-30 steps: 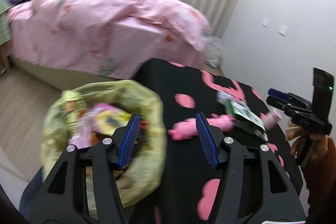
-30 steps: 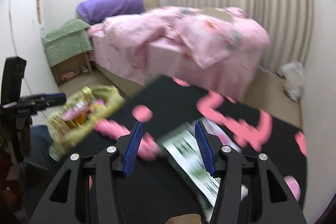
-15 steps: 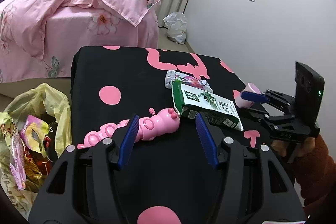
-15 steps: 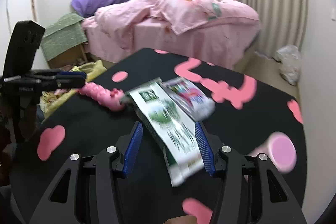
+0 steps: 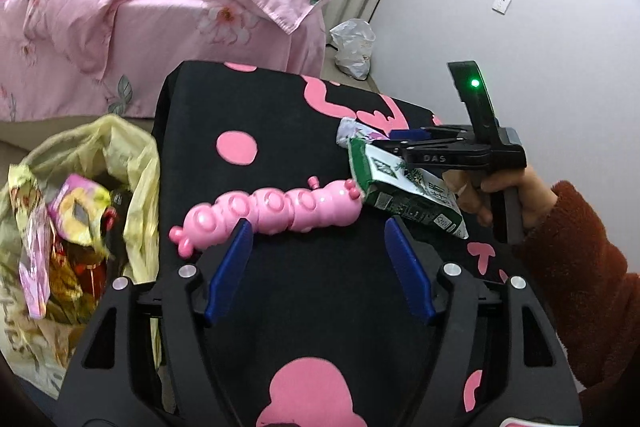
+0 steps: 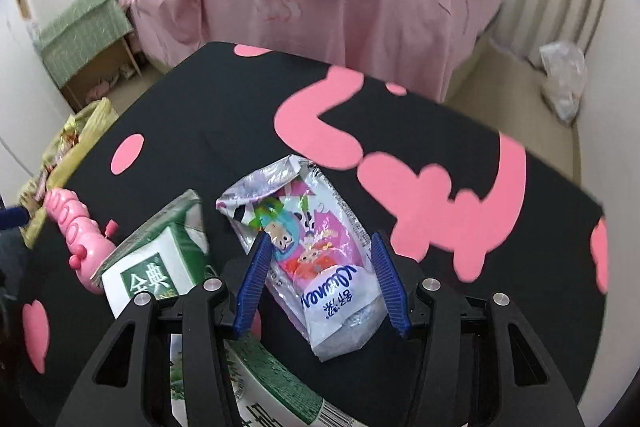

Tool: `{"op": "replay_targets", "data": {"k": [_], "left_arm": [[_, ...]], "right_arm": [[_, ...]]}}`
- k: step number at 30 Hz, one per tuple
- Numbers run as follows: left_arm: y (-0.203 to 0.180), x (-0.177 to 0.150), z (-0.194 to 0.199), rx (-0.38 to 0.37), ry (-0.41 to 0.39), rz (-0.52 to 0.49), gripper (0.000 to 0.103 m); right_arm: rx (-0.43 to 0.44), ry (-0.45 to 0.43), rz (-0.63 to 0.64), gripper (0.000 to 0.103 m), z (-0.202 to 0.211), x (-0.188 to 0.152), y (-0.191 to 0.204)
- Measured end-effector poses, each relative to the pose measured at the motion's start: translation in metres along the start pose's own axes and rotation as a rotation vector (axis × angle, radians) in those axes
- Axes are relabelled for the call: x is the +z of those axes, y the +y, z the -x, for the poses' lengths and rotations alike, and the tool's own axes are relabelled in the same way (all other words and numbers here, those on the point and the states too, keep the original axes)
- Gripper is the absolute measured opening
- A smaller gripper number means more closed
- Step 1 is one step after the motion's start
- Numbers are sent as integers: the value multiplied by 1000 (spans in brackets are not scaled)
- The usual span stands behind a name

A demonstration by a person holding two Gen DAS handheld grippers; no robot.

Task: Collect trash
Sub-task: 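Grasp the white tissue pack on the table with the right tool, then grasp the green-white Satine milk carton with the left tool while the right tool holds the tissue pack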

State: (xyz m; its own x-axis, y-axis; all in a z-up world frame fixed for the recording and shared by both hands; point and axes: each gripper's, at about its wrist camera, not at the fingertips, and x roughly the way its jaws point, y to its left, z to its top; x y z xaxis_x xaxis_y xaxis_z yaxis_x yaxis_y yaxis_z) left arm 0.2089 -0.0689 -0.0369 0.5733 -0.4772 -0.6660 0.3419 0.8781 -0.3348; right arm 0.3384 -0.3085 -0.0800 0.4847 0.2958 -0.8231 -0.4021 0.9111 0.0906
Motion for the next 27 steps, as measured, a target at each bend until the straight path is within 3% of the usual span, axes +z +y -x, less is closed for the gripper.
{"op": "replay_targets", "data": {"k": [1,3,8,11,15,18,22,27], "left_arm": [[2,-1,0,-1,1,9,65],[7,-2,-2,-8,7,40,65],[7,-8,-8,-28,39,71,65],[-7,-12,-16,-53,78,51,66],[-36,-20,-36,-129,167,24,70],[-62,-17,-55,-175,218,7,70],[-92,-1,-81,-176,236,-15,70],[-117,27,-120,-91,240,-34,70]], "right_arm": [[5,9,-15,47,1,-4,-2],[-18,23,-24,33,7,-16,1],[-36,-28,-31,17,38,-58,11],[-40,-71,-54,15,62,-82,12],[-142,-188,-30,15,105,-115,18],[-157,-228,-67,15,128,-140,13],[-188,-246,-130,15,155,-180,-1],[-205,-257,-204,15,173,-225,-20]]}}
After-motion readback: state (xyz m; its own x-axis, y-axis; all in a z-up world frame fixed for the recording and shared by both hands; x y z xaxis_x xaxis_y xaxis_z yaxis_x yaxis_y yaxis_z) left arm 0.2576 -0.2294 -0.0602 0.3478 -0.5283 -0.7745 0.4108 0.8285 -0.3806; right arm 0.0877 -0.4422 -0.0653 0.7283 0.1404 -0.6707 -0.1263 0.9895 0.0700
